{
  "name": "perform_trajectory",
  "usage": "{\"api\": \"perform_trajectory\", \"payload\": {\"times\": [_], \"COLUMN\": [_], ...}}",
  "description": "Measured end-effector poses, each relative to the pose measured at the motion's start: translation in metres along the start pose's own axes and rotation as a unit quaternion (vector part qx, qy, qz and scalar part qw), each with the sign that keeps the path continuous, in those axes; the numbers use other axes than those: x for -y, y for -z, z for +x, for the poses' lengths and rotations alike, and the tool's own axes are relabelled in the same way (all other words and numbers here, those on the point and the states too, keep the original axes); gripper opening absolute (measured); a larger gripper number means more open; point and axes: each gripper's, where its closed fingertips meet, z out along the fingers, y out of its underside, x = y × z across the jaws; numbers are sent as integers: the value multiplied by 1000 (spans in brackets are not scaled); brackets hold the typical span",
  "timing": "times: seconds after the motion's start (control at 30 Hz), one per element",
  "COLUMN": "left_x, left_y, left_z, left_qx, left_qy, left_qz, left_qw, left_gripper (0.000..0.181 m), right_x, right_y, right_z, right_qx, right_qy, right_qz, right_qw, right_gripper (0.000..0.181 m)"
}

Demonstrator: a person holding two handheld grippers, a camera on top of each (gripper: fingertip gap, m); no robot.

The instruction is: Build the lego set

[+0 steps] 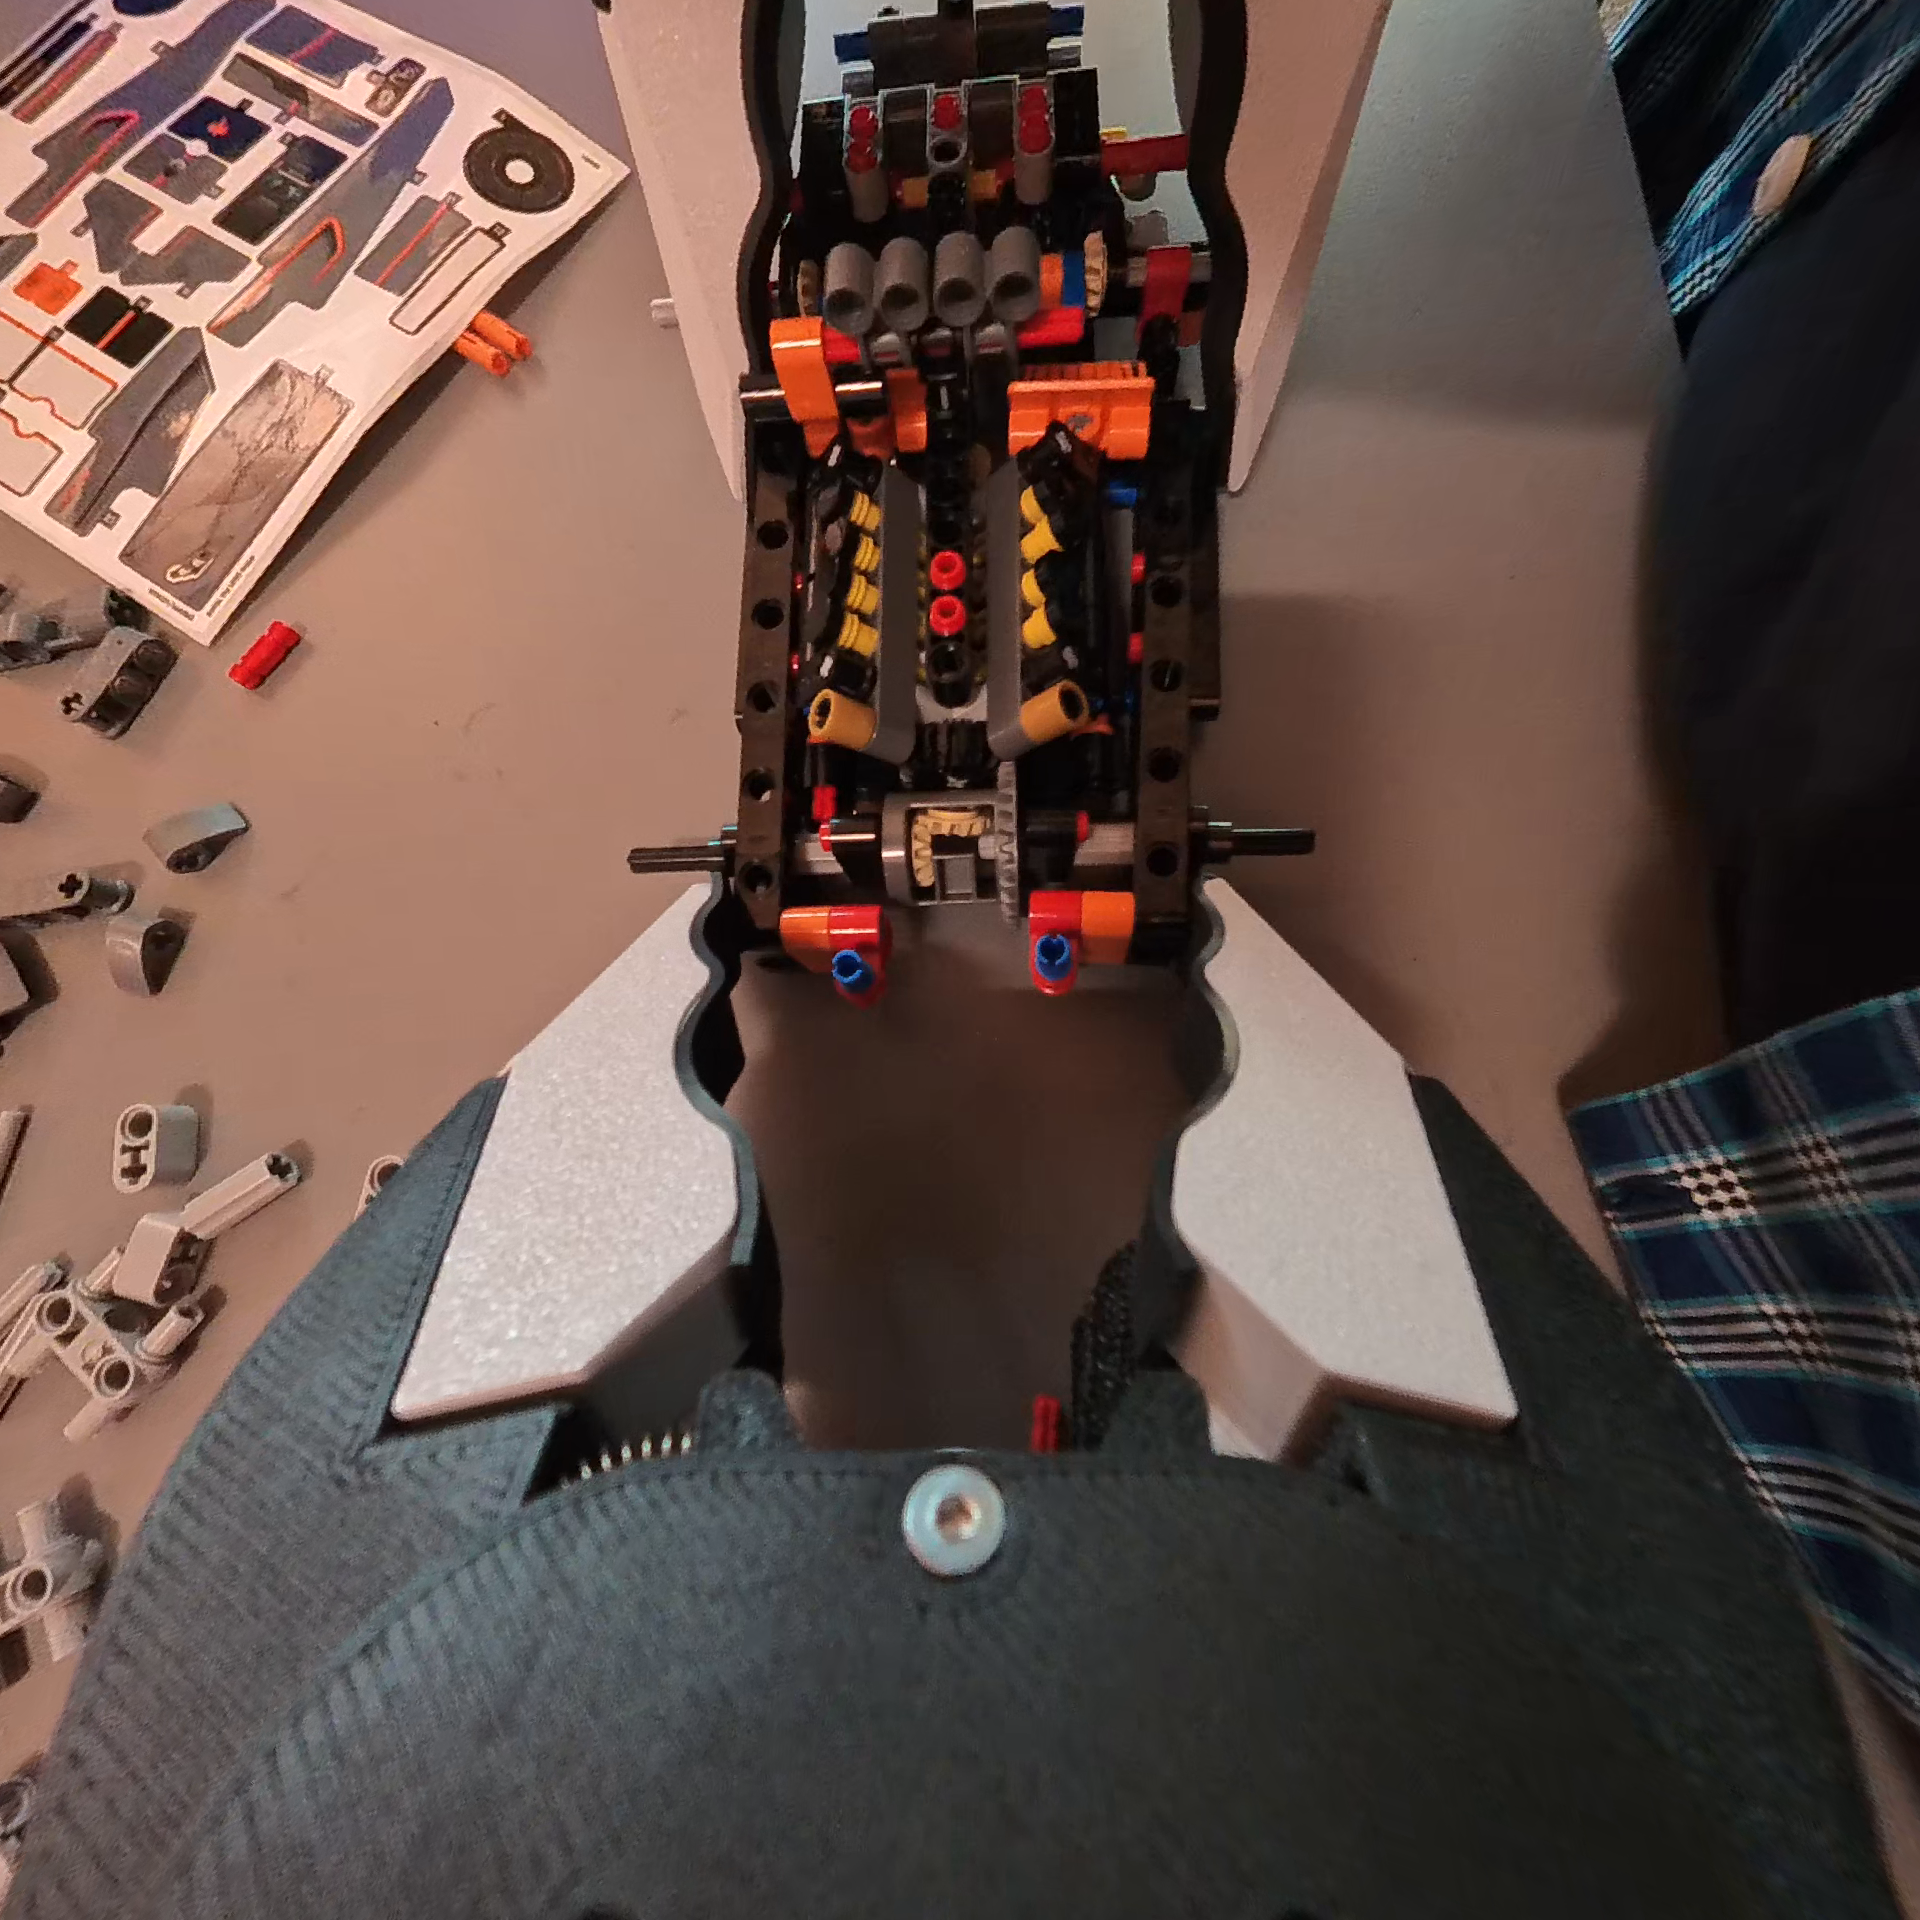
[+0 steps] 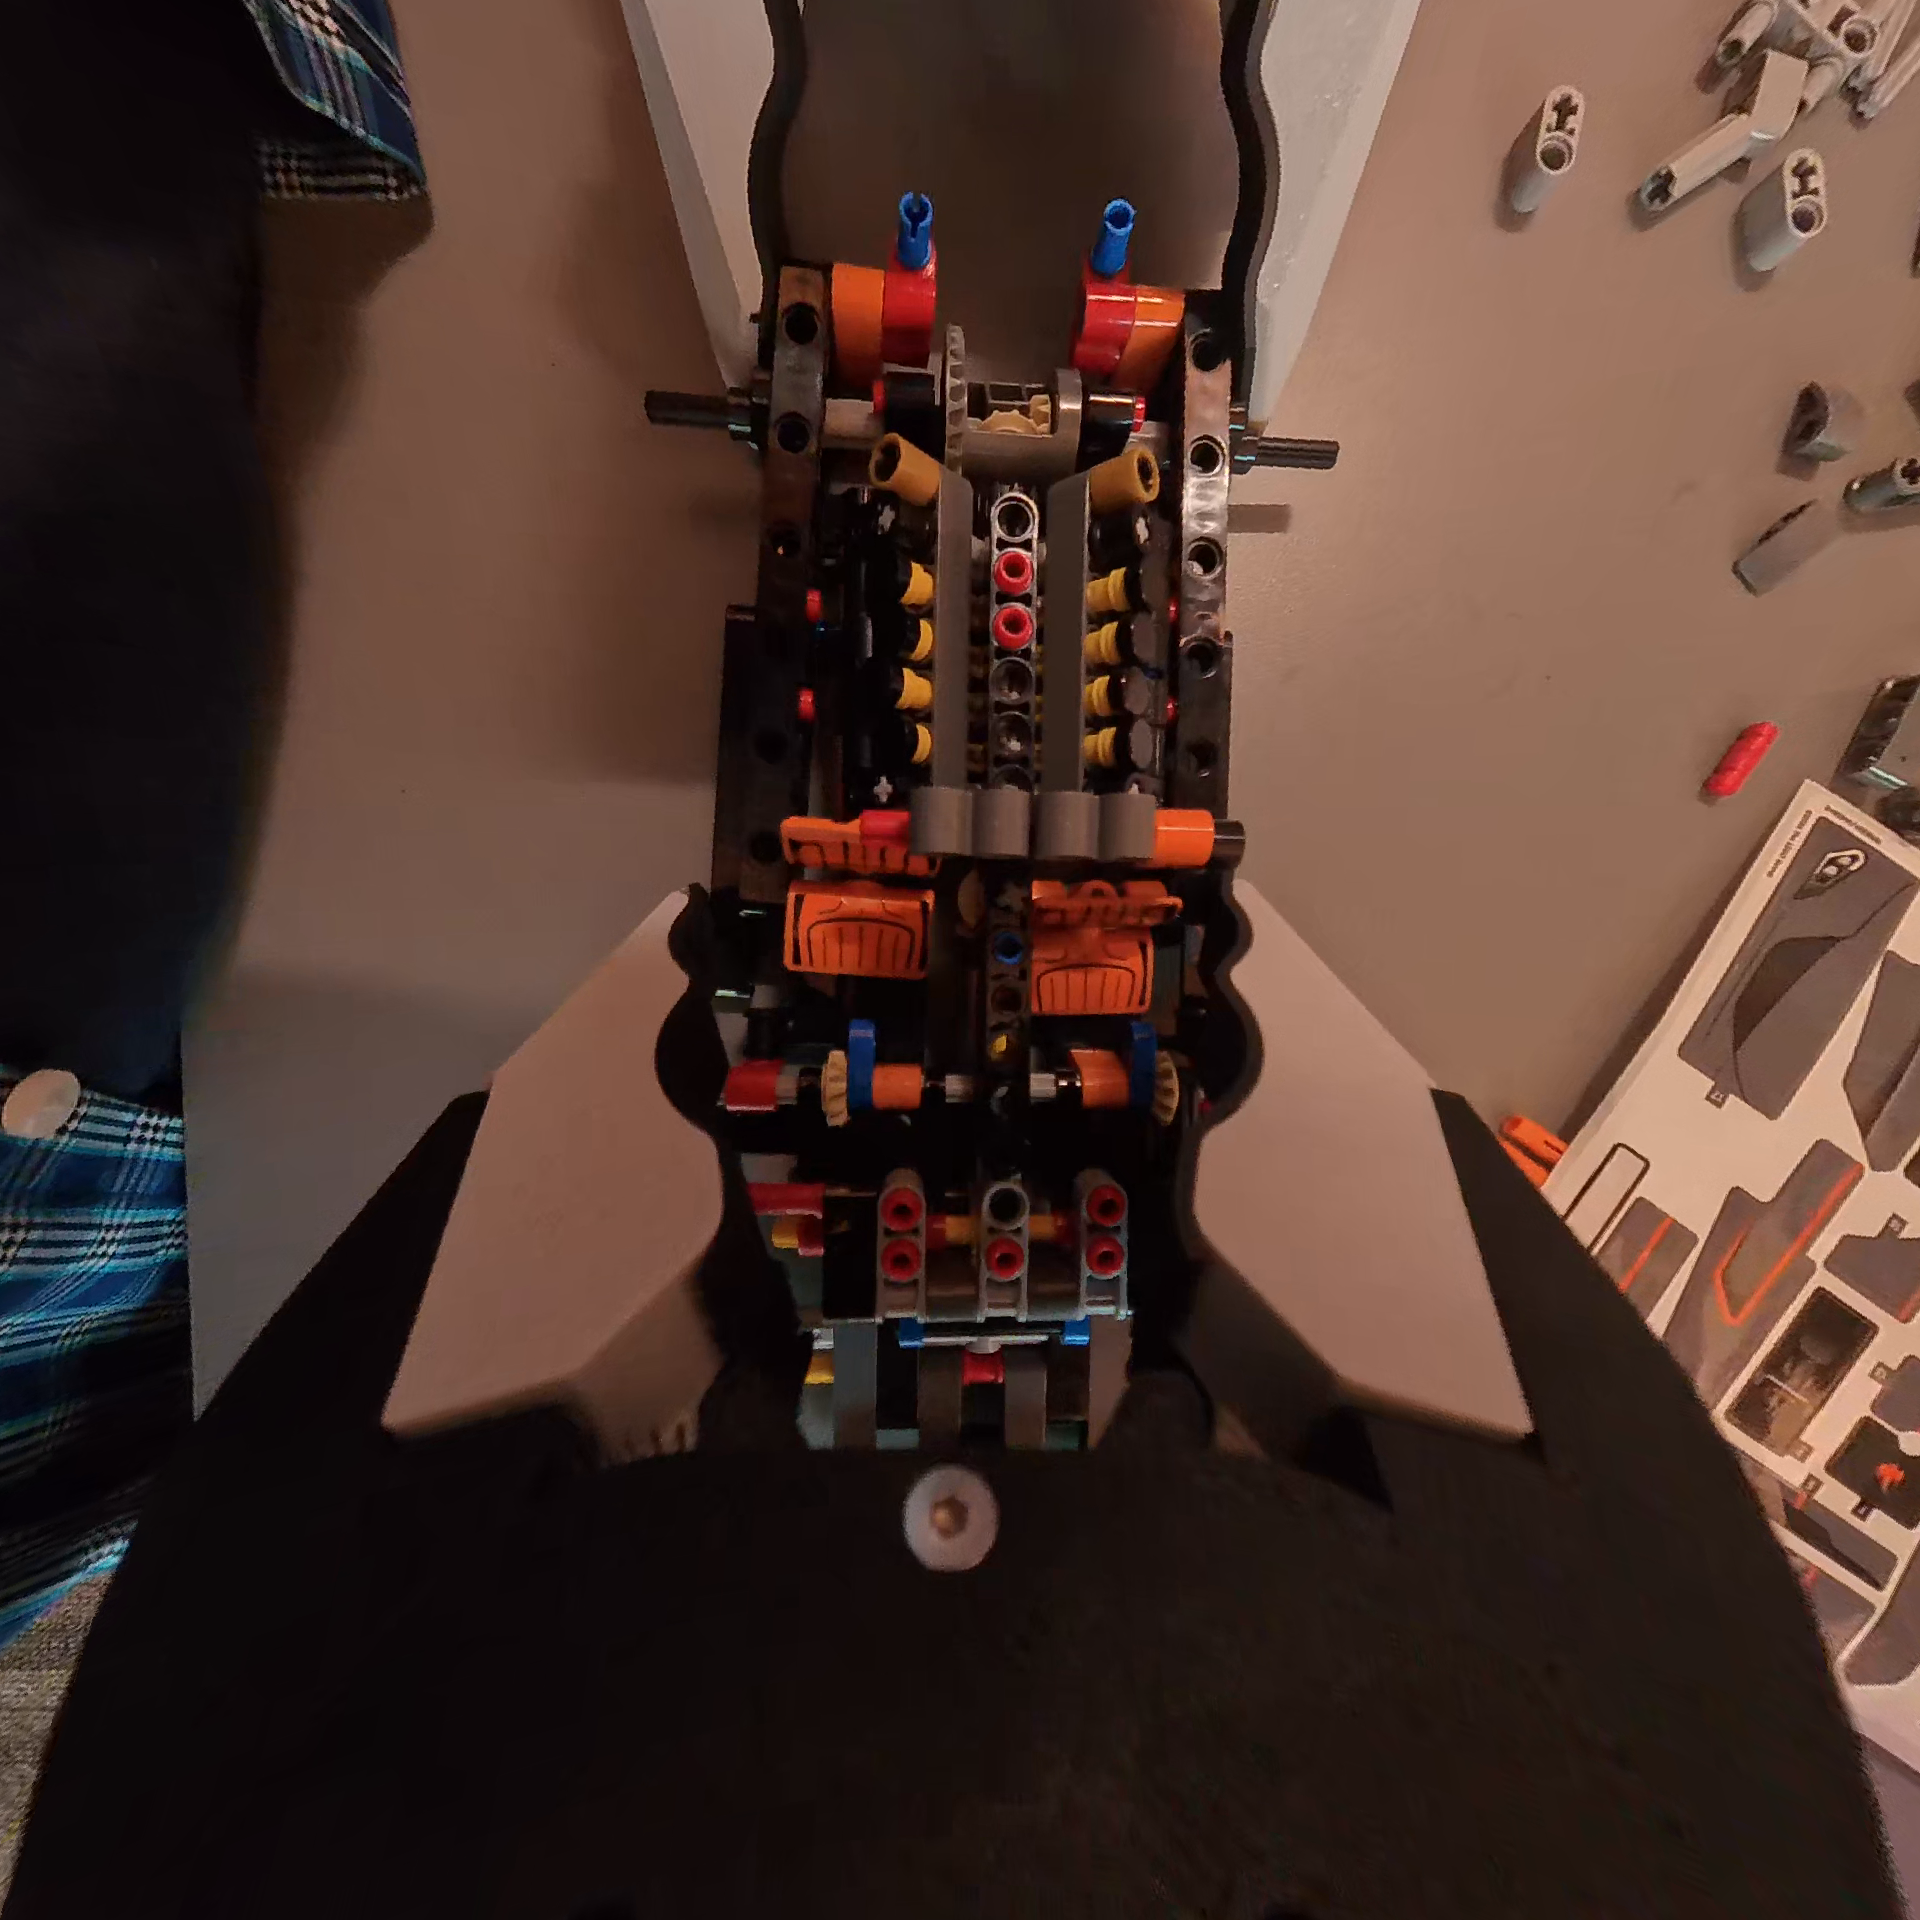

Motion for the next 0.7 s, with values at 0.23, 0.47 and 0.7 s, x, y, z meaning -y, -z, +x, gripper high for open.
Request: {"api": "perform_trajectory", "payload": {"times": [0.23, 0.47, 0.7], "left_x": [0, 0, 0], "left_y": [0, 0, 0], "left_z": [0, 0, 0], "left_qx": [-1, 0, 1], "left_qy": [1, 1, -1], "left_qz": [0, 0, -1], "left_qw": [1000, 1000, 1000], "left_gripper": [84, 83, 83], "right_x": [0, 0, 1], "right_y": [0, 1, 1], "right_z": [0, 0, 0], "right_qx": [1, 4, 8], "right_qy": [-1, 0, 1], "right_qz": [-2, 0, -1], "right_qw": [1000, 1000, 1000], "right_gripper": [90, 89, 89]}}
